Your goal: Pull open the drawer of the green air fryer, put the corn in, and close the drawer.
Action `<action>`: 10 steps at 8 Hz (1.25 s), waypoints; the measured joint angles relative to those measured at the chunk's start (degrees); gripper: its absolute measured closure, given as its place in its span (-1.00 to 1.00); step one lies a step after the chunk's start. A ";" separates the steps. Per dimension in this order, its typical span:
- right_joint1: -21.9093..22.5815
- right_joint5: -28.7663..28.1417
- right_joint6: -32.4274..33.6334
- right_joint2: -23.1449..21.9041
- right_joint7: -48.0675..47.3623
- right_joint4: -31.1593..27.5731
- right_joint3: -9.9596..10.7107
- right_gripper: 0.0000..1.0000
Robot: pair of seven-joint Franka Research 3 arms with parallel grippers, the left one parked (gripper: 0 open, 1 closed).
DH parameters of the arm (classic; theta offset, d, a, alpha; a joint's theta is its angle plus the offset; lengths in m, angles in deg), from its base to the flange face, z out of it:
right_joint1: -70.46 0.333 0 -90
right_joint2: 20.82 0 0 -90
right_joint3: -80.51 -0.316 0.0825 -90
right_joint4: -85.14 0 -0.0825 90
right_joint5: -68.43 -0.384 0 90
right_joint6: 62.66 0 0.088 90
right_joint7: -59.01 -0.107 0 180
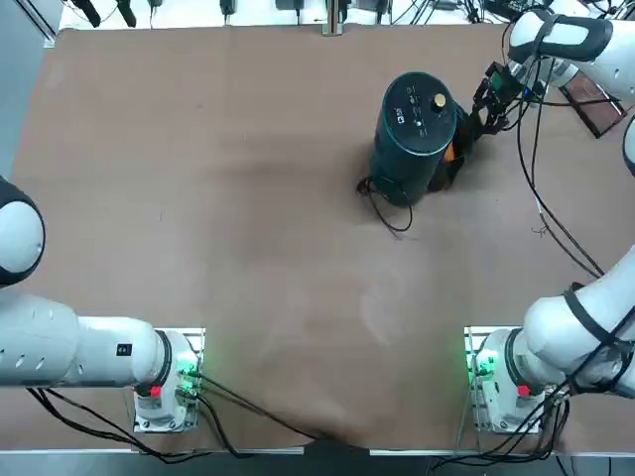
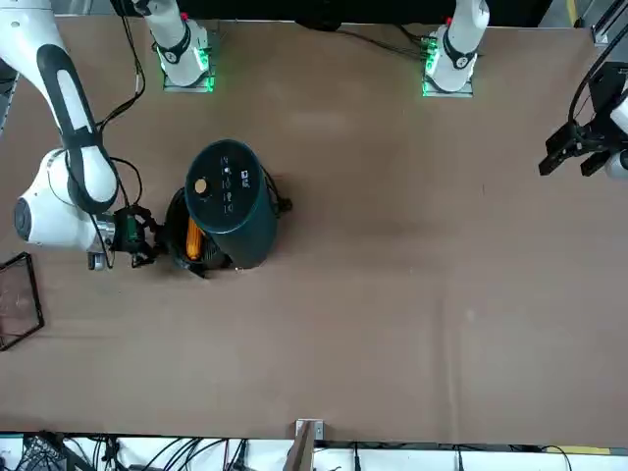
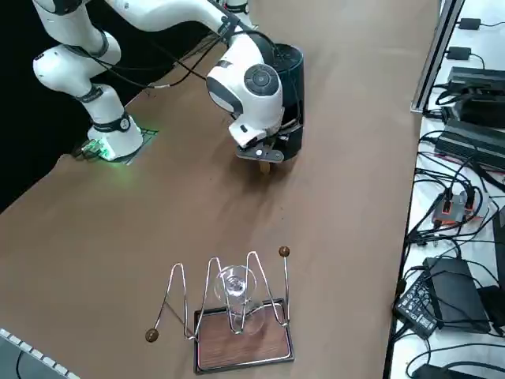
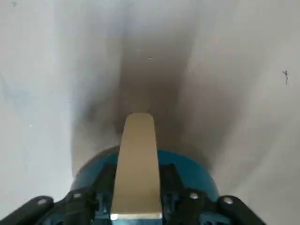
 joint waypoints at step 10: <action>2.66 0.29 0.16 -4.20 -2.18 -0.89 -0.18 0.07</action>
